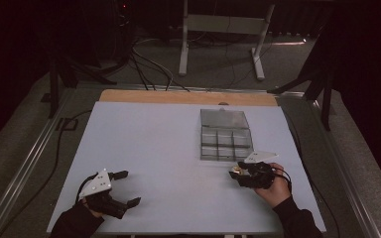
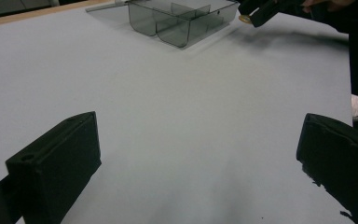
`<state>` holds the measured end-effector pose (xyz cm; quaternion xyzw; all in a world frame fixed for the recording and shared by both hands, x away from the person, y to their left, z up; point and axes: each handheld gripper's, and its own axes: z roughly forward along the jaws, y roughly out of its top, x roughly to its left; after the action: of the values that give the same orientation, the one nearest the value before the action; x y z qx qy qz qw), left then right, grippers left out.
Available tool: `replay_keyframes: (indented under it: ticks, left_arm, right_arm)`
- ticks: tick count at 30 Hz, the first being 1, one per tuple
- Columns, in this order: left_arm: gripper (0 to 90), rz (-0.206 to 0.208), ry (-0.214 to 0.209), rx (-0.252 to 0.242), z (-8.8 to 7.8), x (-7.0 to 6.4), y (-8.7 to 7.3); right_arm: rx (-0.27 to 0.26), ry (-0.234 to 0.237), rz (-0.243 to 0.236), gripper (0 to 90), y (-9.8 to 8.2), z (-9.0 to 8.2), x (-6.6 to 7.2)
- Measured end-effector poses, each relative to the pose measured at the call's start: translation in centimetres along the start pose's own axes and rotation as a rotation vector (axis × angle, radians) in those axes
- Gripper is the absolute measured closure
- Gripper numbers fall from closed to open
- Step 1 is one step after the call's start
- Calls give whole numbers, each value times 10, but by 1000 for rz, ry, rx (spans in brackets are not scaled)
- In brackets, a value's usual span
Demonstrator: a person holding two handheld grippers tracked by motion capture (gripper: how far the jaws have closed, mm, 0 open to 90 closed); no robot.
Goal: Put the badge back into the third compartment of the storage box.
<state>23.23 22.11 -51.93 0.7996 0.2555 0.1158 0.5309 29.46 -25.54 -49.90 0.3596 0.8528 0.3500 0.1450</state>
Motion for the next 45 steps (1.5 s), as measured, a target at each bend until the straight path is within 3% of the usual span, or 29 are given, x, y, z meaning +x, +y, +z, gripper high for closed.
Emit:
replay_keyframes:
  ticks: [45]
  left_arm:
    - [0,-1,1,-2,0,0,0]
  right_arm:
    - [-2,-19,-22,477,26,-15,-3]
